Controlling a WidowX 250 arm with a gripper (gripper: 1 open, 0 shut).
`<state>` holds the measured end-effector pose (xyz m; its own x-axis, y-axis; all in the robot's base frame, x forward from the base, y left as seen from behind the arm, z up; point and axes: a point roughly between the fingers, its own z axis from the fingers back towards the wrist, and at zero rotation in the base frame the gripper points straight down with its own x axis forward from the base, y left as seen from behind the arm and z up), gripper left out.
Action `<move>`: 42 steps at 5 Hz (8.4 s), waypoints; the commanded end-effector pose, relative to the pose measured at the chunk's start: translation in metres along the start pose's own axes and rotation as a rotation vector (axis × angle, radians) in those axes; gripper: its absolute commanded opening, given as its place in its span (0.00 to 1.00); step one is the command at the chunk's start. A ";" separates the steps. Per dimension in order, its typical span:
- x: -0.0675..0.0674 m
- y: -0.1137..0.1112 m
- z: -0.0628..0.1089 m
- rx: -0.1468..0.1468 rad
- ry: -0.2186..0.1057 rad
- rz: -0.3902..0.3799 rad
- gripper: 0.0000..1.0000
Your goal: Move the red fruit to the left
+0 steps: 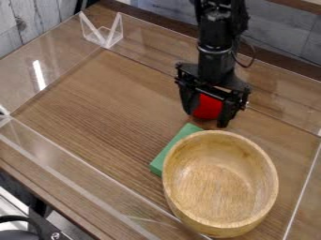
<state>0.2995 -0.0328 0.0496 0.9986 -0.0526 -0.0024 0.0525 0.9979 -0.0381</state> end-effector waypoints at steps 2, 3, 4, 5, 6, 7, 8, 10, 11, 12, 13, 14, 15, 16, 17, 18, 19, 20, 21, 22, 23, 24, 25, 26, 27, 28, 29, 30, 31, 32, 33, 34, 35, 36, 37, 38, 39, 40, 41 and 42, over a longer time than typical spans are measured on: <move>0.013 0.020 -0.005 -0.009 -0.092 -0.062 1.00; 0.014 0.026 -0.012 -0.012 -0.105 -0.053 1.00; 0.022 0.022 -0.015 -0.009 -0.116 -0.024 1.00; 0.030 0.017 -0.016 -0.005 -0.128 0.006 1.00; 0.040 0.010 -0.013 -0.003 -0.140 0.050 1.00; 0.048 0.007 -0.008 -0.008 -0.155 0.090 1.00; 0.054 0.016 0.003 -0.009 -0.161 0.131 0.00; 0.056 0.019 0.005 -0.017 -0.141 0.119 0.00; 0.055 0.010 0.000 -0.019 -0.127 0.082 1.00; 0.056 0.006 -0.002 -0.021 -0.115 0.056 0.00; 0.058 0.003 -0.002 -0.028 -0.106 0.034 1.00; 0.063 0.011 -0.008 -0.042 -0.098 -0.046 1.00; 0.066 0.018 -0.008 -0.053 -0.102 -0.121 0.00; 0.064 0.016 0.015 -0.051 -0.158 -0.105 0.00; 0.061 0.015 0.039 -0.047 -0.219 -0.086 0.00; 0.052 0.033 0.071 -0.042 -0.284 -0.022 0.00; 0.038 0.055 0.091 -0.033 -0.318 0.055 0.00; 0.018 0.068 0.107 -0.026 -0.326 0.078 0.00; 0.003 0.076 0.105 -0.011 -0.315 0.098 0.00; 0.007 0.091 0.094 0.004 -0.302 0.076 0.00; 0.010 0.111 0.084 0.018 -0.291 0.062 0.00; 0.005 0.127 0.084 0.038 -0.286 0.113 0.00; -0.001 0.147 0.084 0.056 -0.279 0.160 0.00; -0.006 0.167 0.087 0.066 -0.268 0.171 0.00; -0.011 0.188 0.088 0.076 -0.253 0.180 0.00; -0.008 0.201 0.077 0.083 -0.241 0.232 0.00; -0.003 0.207 0.066 0.082 -0.231 0.273 0.00; -0.001 0.204 0.071 0.070 -0.226 0.240 0.00; 0.000 0.202 0.076 0.058 -0.218 0.206 0.00; 0.003 0.200 0.067 0.049 -0.209 0.193 0.00; 0.007 0.199 0.058 0.041 -0.200 0.181 0.00; 0.013 0.191 0.049 0.034 -0.193 0.169 0.00; 0.018 0.188 0.039 0.030 -0.184 0.159 0.00; 0.009 0.195 0.040 0.035 -0.177 0.194 0.00; 0.001 0.202 0.040 0.040 -0.170 0.228 0.00; -0.011 0.208 0.032 0.045 -0.164 0.263 0.00; -0.018 0.213 0.026 0.048 -0.161 0.297 0.00; -0.024 0.225 0.015 0.045 -0.157 0.357 0.00; -0.031 0.231 0.005 0.036 -0.154 0.409 1.00; -0.032 0.234 -0.004 0.022 -0.155 0.381 0.00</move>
<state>0.2758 0.1950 0.0238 0.9421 0.3220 0.0938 -0.3178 0.9464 -0.0573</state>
